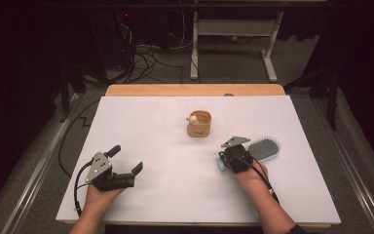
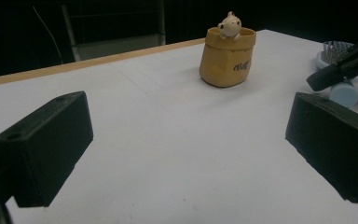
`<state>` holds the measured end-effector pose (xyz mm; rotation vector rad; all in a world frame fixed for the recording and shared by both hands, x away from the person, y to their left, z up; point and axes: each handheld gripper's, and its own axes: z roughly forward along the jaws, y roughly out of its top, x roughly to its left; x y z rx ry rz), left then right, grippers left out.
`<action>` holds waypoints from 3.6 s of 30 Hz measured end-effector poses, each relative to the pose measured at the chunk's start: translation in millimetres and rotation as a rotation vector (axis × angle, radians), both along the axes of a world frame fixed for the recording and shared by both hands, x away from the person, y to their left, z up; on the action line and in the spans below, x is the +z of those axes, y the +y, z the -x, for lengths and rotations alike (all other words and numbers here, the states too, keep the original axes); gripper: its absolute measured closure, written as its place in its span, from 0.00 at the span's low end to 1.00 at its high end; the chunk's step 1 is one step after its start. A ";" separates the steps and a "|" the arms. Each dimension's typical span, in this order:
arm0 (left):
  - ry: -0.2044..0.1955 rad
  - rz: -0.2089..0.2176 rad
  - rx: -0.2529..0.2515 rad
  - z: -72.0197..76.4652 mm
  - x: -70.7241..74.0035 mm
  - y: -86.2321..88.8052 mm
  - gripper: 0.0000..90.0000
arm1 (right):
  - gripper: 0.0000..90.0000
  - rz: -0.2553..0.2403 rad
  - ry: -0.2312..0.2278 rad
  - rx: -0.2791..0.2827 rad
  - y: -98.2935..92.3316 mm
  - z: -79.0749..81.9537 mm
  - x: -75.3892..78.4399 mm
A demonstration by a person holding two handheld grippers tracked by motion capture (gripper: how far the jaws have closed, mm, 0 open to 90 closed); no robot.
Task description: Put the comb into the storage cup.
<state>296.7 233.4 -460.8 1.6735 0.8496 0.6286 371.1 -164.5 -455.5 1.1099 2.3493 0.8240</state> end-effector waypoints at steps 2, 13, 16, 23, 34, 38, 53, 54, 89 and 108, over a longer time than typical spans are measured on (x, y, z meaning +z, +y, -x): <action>-0.002 -0.002 -0.002 0.2 0.1 -0.4 0.02 | 1.00 -0.018 0.007 0.021 -8.6 14.0 0.9; 0.006 0.002 -0.004 0.6 -0.2 -1.1 0.02 | 1.00 -0.007 0.010 0.073 -41.1 60.3 2.6; 0.006 0.000 -0.004 0.6 -0.3 -1.3 0.02 | 1.00 -0.017 0.010 0.085 -52.9 69.9 4.8; 0.006 -0.002 -0.003 1.0 0.0 -0.5 0.02 | 1.00 0.071 -0.002 0.095 -68.9 89.6 0.0; 0.035 0.006 -0.015 -0.2 -0.2 0.0 0.02 | 1.00 0.022 0.027 0.034 -111.7 100.9 1.8; 0.035 0.002 -0.022 -0.5 -0.7 -0.7 0.02 | 1.00 0.003 0.029 0.016 -125.0 102.8 4.8; 0.044 0.004 -0.029 -0.9 -1.0 -0.4 0.03 | 1.00 0.020 0.036 -0.027 -148.4 104.2 4.6; 0.043 0.003 -0.030 -0.9 -1.0 -0.4 0.03 | 0.99 -0.004 0.034 -0.017 -148.3 104.1 4.9; 0.047 0.012 -0.018 -2.1 -1.0 0.8 0.03 | 0.56 -0.210 -0.090 -0.077 -155.2 105.5 15.8; 0.039 0.015 -0.003 -2.8 -0.4 2.0 0.04 | 0.08 -0.235 -0.097 -0.128 -155.7 102.7 13.1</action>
